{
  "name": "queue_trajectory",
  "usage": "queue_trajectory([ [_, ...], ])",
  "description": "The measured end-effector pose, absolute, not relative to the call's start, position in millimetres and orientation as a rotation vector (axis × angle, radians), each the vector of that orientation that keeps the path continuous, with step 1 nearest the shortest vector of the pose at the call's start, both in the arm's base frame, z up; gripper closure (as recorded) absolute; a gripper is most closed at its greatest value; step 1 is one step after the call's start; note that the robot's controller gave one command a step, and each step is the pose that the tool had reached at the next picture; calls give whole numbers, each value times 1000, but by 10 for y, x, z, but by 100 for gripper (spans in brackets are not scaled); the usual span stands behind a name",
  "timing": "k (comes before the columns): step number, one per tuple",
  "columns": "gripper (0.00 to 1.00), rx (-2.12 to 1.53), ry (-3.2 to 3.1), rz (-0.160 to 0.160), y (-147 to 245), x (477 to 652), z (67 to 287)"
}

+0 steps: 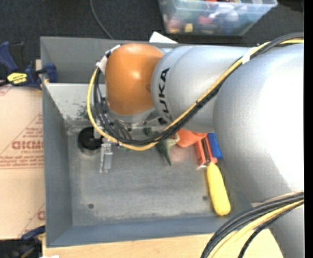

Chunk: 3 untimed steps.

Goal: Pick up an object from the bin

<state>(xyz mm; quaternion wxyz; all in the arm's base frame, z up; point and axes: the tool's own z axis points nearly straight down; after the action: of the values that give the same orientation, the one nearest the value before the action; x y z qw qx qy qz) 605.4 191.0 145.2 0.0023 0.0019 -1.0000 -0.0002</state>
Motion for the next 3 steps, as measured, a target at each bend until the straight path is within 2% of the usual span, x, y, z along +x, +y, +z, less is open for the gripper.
queue_trajectory([
  [1, 0, -1, -3145, -3, 1902, 6077, 1500],
  [2, 0, -294, -3132, -5, 1895, 6488, 1275],
  [3, 0, -228, -3141, -6, 1894, 6437, 1366],
])
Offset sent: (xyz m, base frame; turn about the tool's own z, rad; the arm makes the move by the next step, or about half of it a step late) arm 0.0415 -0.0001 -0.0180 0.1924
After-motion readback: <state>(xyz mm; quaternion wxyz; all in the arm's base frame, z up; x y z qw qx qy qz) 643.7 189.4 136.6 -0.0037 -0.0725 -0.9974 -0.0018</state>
